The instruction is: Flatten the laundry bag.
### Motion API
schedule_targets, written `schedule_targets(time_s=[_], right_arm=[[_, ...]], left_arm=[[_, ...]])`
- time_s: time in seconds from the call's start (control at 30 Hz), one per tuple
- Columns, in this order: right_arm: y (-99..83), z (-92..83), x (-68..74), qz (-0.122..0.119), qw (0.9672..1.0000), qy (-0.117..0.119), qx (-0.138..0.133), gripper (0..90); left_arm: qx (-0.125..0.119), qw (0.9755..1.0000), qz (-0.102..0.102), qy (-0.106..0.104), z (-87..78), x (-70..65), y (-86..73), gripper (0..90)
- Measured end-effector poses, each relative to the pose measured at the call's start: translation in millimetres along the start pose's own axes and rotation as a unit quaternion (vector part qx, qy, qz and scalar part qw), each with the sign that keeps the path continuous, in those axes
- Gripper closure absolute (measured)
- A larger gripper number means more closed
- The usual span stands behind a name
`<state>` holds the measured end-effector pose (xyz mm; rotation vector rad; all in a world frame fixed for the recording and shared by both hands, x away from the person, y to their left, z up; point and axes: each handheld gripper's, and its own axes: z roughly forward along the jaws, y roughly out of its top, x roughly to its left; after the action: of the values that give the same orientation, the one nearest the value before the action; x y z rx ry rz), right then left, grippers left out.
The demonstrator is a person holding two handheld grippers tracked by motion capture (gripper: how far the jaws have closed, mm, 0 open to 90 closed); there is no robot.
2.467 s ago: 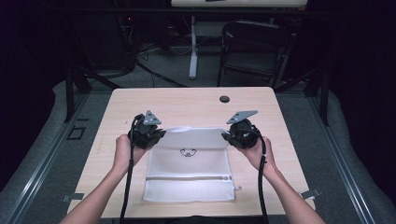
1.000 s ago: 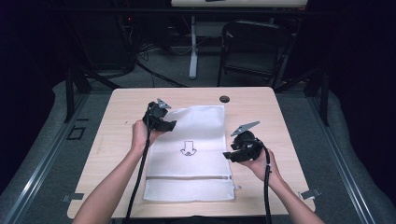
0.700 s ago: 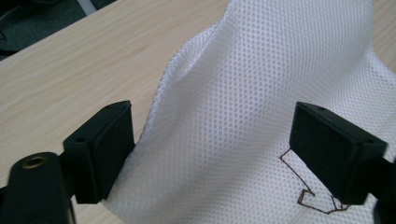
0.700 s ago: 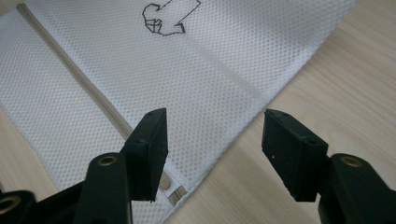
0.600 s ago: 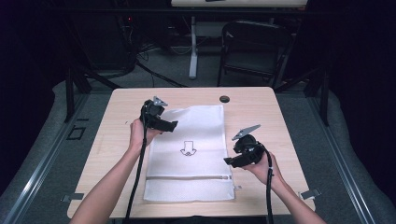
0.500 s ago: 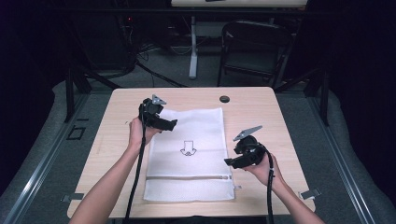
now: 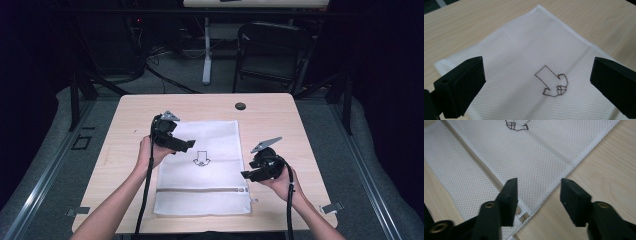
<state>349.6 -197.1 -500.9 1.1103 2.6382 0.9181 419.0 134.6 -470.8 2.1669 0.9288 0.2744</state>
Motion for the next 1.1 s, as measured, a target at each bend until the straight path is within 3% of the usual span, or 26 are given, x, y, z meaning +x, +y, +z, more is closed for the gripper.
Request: schedule_targets(time_s=[0.2,0.4,0.57,0.73,0.93,0.97,1.1], right_arm=[[-2.8,2.4,1.2,-0.007,0.9999,0.008,0.005,80.4],[-6.6,5.4,3.6,-0.016,0.9998,0.006,0.01,89.9],[-10.4,12.1,0.0,-0.006,0.9999,0.01,0.01,90.0],[-10.1,18.9,-0.3,-0.018,0.9997,0.008,0.017,90.0],[-12.1,28.6,2.8,-0.047,0.9985,0.013,0.025,90.0],[-12.8,30.6,3.4,-0.044,0.9988,0.007,0.023,90.0],[-13.6,36.3,2.1,-0.037,0.9986,0.018,0.032,90.0]], left_arm=[[-0.012,0.9995,0.022,-0.022,-3.2,-24.7,-14.6,3.5],[-0.003,0.9981,0.045,-0.043,-1.4,-44.7,-26.5,10.7],[-0.001,0.9965,0.055,-0.062,7.0,-62.4,-34.8,15.4],[0.017,0.9938,0.085,-0.069,19.8,-78.6,-37.3,16.5],[0.021,0.9923,0.096,-0.076,36.1,-92.7,-37.7,18.4],[0.02,0.9918,0.1,-0.077,38.1,-94.9,-38.1,18.6],[0.025,0.9905,0.105,-0.086,46.9,-103.6,-39.2,20.2]])
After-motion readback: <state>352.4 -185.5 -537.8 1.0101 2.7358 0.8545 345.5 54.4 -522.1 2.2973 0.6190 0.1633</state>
